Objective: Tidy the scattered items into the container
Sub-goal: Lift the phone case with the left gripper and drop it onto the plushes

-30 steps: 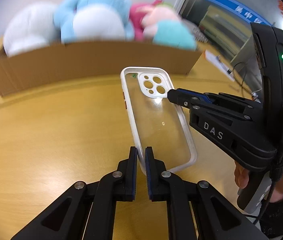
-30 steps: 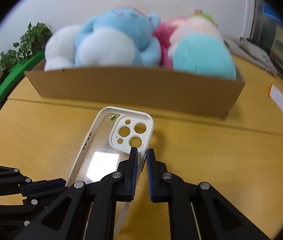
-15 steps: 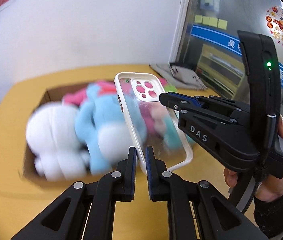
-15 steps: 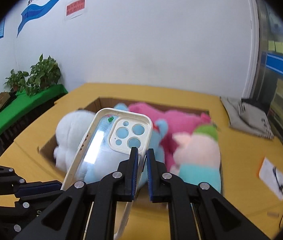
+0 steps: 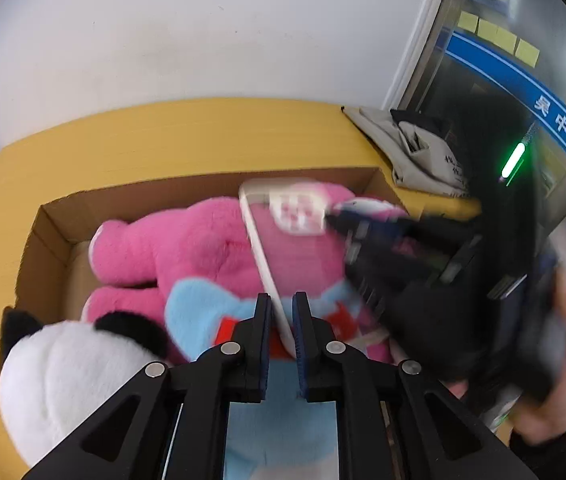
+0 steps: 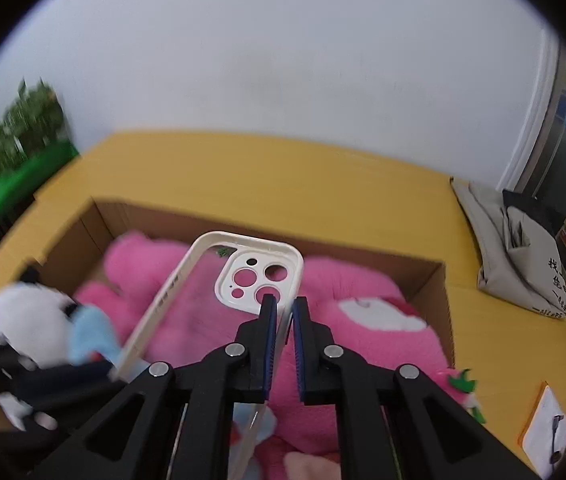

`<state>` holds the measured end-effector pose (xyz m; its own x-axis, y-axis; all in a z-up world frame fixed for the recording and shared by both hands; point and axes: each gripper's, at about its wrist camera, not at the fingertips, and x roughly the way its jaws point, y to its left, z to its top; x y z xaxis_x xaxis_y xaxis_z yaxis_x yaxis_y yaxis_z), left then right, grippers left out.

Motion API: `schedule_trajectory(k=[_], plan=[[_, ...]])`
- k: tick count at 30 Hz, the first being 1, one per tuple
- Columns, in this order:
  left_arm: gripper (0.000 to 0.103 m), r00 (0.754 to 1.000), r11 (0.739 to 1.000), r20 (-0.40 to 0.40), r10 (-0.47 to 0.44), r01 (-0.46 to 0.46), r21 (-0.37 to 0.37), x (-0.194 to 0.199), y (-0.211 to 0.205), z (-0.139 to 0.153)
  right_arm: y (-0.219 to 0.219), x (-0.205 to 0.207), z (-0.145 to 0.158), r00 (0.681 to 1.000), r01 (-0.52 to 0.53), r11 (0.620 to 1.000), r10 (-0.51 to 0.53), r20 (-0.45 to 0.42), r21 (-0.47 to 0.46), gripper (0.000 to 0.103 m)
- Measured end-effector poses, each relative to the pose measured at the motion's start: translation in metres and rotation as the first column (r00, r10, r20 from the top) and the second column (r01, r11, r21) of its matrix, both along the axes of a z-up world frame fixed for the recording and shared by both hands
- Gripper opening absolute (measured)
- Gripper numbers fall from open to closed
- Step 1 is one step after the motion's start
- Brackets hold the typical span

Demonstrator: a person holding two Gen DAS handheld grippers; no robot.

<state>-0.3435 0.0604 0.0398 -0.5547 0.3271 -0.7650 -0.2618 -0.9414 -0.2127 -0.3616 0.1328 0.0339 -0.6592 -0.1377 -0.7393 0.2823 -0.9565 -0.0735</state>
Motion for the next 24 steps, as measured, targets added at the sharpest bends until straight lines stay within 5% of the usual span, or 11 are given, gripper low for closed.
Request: schedule_trajectory(k=[3, 5, 7, 9, 17, 24], plan=[[0.021, 1.000, 1.000, 0.004, -0.003, 0.003, 0.004, 0.009, 0.000, 0.003, 0.004, 0.008, -0.013, 1.000, 0.005, 1.000, -0.005, 0.002, 0.001, 0.009], [0.039, 1.000, 1.000, -0.004, 0.017, -0.017, -0.001, 0.015, -0.003, 0.007, 0.009, 0.020, -0.007, 1.000, 0.017, 1.000, -0.017, -0.021, 0.008, 0.024], [0.062, 0.998, 0.998, -0.027, 0.060, -0.060, 0.005, 0.032, -0.010, 0.015, 0.021, 0.039, 0.009, 0.998, 0.031, 0.999, -0.032, -0.058, -0.020, 0.069], [0.077, 0.992, 0.994, -0.074, 0.100, -0.103, -0.037, 0.053, -0.014, 0.022, 0.037, 0.067, 0.029, 0.990, 0.074, 0.996, -0.079, -0.115, -0.047, 0.080], [0.099, 0.962, 0.970, -0.229, 0.146, -0.185, -0.159, 0.194, -0.025, 0.022, 0.076, 0.211, 0.047, 0.980, 0.071, 0.985, -0.098, -0.173, -0.157, 0.082], [0.103, 0.949, 0.967, -0.237, 0.207, -0.235, -0.097, 0.252, -0.036, 0.020, 0.076, 0.261, 0.037, 0.981, 0.110, 0.984, -0.130, -0.147, -0.141, 0.082]])
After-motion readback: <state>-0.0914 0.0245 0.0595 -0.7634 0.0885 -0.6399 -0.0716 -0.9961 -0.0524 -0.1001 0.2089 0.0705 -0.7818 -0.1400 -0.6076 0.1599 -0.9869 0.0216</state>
